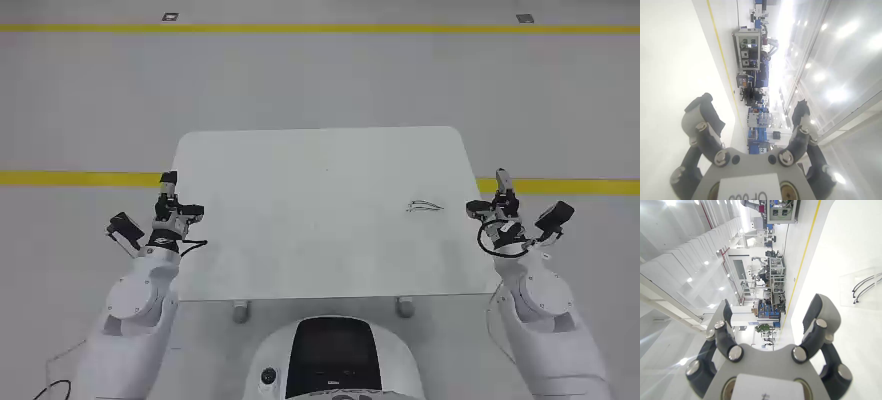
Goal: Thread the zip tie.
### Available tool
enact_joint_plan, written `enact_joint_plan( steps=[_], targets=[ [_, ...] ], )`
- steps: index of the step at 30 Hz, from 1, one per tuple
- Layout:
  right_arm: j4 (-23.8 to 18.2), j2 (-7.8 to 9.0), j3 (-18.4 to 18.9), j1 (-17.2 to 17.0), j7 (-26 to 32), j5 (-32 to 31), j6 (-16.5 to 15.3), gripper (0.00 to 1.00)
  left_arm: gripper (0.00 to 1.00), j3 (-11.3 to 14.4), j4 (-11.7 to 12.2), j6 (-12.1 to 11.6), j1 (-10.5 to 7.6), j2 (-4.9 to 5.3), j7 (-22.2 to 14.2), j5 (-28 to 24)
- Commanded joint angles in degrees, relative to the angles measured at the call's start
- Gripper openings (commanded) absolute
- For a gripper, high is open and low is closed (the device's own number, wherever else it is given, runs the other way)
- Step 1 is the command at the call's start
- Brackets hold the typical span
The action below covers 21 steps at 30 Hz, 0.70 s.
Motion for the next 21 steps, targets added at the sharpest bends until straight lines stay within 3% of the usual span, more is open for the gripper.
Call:
enact_joint_plan(
  steps=[1, 2, 3, 4, 5, 6, 11, 21],
  targets=[
    [0.00, 0.00, 0.00, 0.00, 0.00, 0.00, 0.00, 0.78, 0.78, 0.00, 0.00, 0.00, 0.00, 0.00, 0.00, 0.00],
    [0.00, 0.00, 0.00, 0.00, 0.00, 0.00, 0.00, 1.00, 0.78, 0.00, 0.00, 0.00, 0.00, 0.00, 0.00, 0.00],
    [0.00, 0.00, 0.00, 0.00, 0.00, 0.00, 0.00, 1.00, 1.00, 0.00, 0.00, 0.00, 0.00, 0.00, 0.00, 0.00],
    [0.00, 0.00, 0.00, 0.00, 0.00, 0.00, 0.00, 1.00, 1.00, 0.00, 0.00, 0.00, 0.00, 0.00, 0.00, 0.00],
    [0.00, 0.00, 0.00, 0.00, 0.00, 0.00, 0.00, 1.00, 0.78, 0.00, 0.00, 0.00, 0.00, 0.00, 0.00, 0.00],
    [0.00, 0.00, 0.00, 0.00, 0.00, 0.00, 0.00, 1.00, 1.00, 0.00, 0.00, 0.00, 0.00, 0.00, 0.00, 0.00],
    [0.08, 0.20, 0.20, 1.91, 0.64, -5.12, 0.95, 1.00, 1.00, 0.00, 0.00, 0.00, 0.00, 0.00, 0.00, 0.00],
    [4.69, 0.71, -3.65, 13.21, 8.50, -21.03, 4.70, 1.00, 1.00, 0.00, 0.00, 0.00, 0.00, 0.00, 0.00, 0.00]
  ],
)
